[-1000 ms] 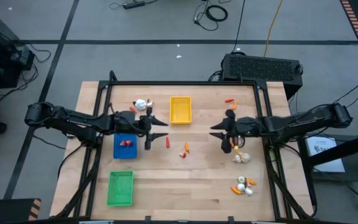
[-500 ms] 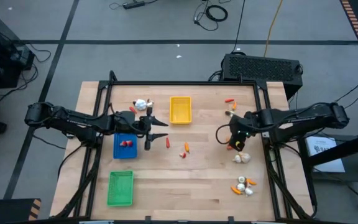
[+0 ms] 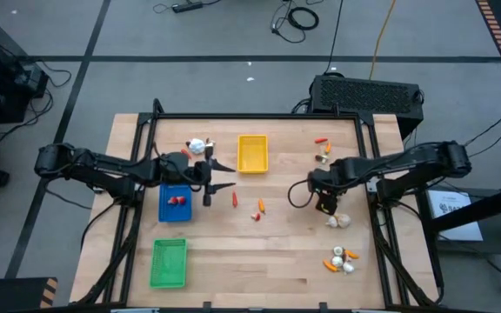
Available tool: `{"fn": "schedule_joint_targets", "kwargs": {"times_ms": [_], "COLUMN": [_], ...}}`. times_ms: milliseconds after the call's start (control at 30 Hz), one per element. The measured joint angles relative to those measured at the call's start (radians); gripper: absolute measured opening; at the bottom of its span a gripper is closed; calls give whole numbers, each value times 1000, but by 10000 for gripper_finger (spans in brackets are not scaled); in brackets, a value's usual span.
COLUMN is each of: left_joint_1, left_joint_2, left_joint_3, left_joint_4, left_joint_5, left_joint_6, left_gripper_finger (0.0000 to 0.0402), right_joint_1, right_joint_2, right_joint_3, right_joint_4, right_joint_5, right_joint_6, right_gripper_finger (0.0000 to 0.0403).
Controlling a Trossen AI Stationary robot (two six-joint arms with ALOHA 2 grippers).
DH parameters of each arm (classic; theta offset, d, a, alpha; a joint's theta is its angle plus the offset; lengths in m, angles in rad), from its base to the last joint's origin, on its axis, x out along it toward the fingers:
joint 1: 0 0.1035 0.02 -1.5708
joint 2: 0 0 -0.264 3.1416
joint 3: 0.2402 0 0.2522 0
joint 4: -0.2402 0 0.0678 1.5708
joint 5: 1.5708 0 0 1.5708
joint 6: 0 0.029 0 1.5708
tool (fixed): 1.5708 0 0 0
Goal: Sort produce into baskets
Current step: Put the orange mushroom into the blue bin
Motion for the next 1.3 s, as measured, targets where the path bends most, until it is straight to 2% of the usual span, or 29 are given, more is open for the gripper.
{"fn": "schedule_joint_targets", "kwargs": {"times_ms": [133,500,800,1000,1300], "left_joint_1": [26,33,33,33,33], "left_joint_2": [0,0,0,0,0], "left_joint_3": [0,0,0,0,0], "left_joint_4": [-10,-23,-23,-23,-23], "left_joint_5": [26,39,39,39,39], "left_joint_6": [-20,-21,-22,-22,-25], "left_gripper_finger": [192,192,192,192,192], "right_joint_1": [-27,-83,-84,-83,-83], "right_joint_2": [7,7,5,2,-2], "right_joint_3": [-14,-173,-245,-260,-237], "right_joint_4": [17,164,243,276,274], "right_joint_5": [-26,-47,-51,-55,-38], "right_joint_6": [-4,-32,4,16,13], "right_gripper_finger": [233,228,225,192,108]}}
